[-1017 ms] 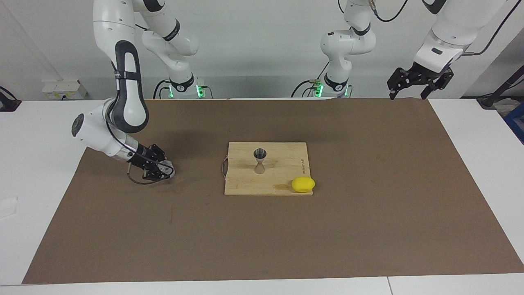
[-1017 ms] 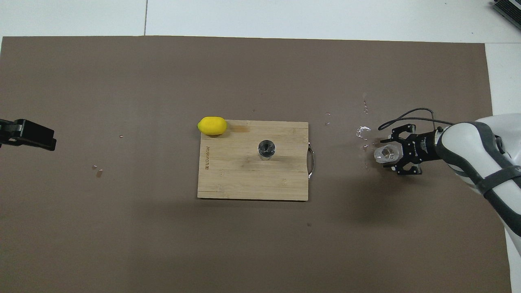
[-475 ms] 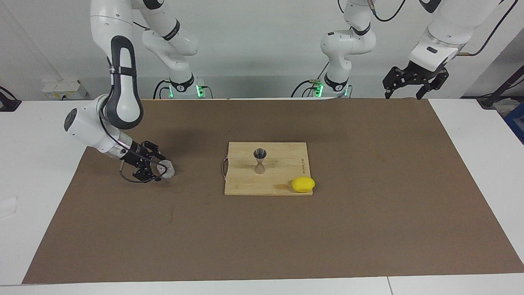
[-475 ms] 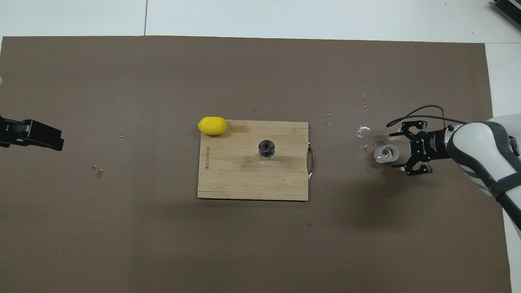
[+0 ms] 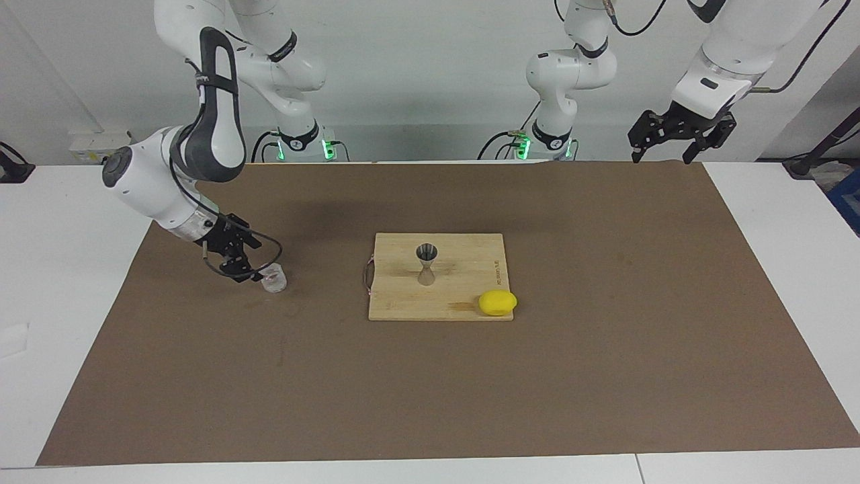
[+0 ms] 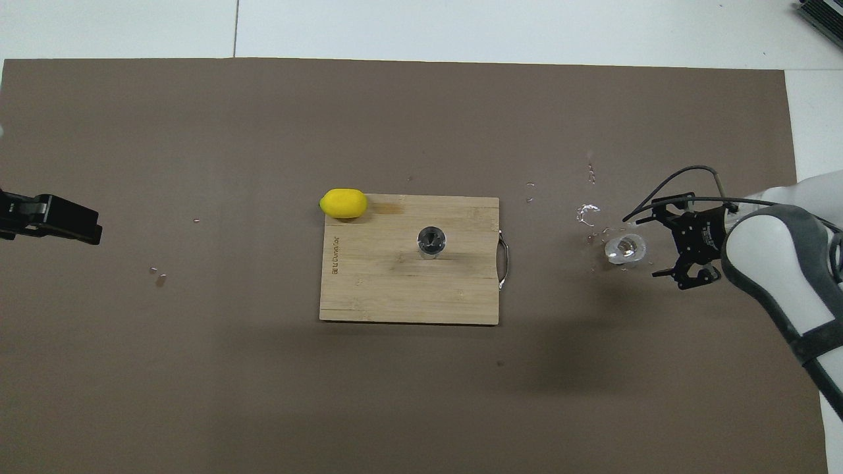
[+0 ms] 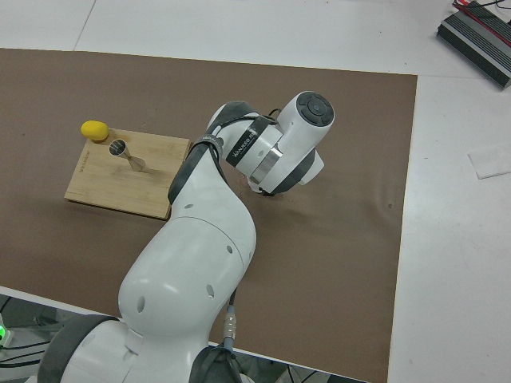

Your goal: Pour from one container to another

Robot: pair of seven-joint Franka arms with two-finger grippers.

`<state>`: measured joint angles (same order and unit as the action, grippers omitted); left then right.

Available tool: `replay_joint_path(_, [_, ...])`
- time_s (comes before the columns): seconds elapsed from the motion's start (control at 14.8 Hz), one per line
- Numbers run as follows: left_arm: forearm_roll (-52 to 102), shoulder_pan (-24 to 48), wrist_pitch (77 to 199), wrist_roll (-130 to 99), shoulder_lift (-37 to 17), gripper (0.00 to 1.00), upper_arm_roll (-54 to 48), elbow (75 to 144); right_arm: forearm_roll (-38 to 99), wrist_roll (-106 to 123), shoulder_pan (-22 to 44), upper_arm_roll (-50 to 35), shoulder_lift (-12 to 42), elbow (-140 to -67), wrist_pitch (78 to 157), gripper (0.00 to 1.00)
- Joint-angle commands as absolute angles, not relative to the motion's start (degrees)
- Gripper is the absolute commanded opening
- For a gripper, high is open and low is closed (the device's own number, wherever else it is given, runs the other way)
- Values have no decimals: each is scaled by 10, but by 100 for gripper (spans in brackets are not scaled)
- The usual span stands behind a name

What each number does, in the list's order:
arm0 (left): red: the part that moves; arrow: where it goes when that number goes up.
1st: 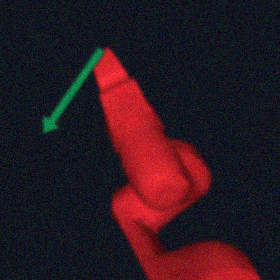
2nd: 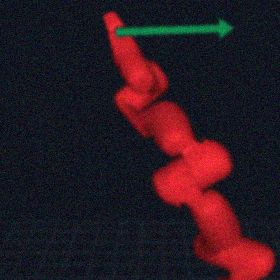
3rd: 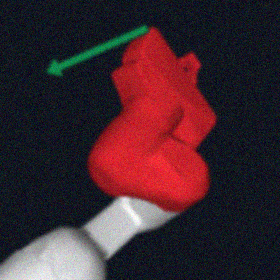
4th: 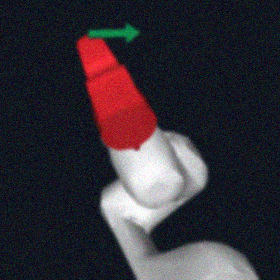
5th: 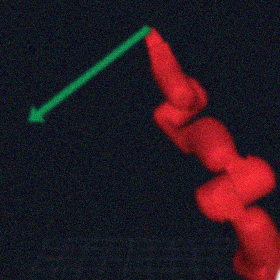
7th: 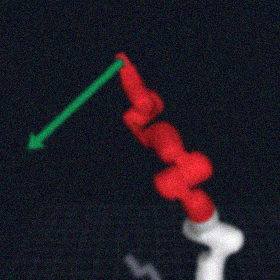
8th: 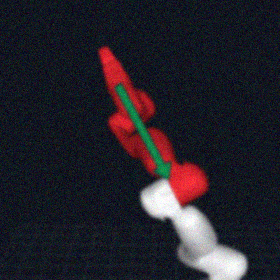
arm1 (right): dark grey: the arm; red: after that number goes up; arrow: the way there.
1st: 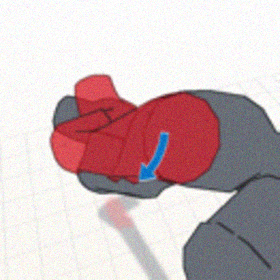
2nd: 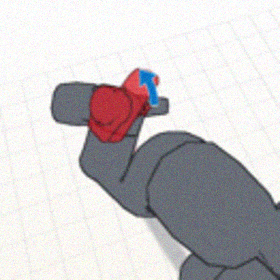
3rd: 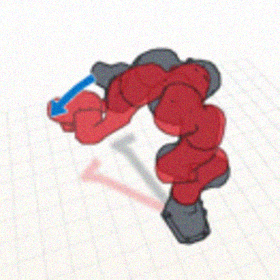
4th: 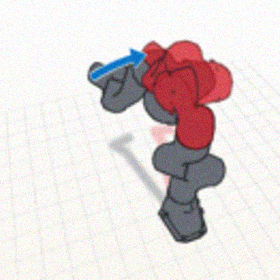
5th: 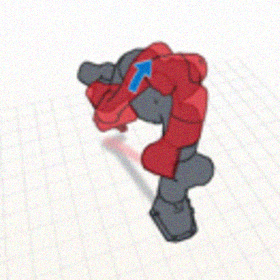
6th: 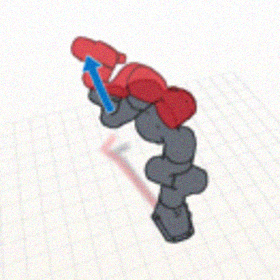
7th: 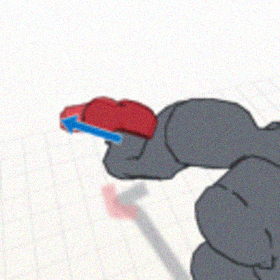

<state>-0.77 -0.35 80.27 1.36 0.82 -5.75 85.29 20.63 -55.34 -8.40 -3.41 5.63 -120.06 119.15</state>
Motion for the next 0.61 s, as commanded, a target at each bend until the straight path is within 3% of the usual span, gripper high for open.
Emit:
replay_joint_path(0.0, [-4,-3,809,14,26,100,-56,875,172,-527,-42,-35,27,-1206,1178,100])
replay_joint_path(0.2, [-4,0,809,14,26,100,-55,875,115,-475,15,-36,-3,-1203,1176,100])
replay_joint_path(0.54, [-4,-4,809,14,26,100,-55,875,71,-368,43,-40,-12,-1145,1163,100])
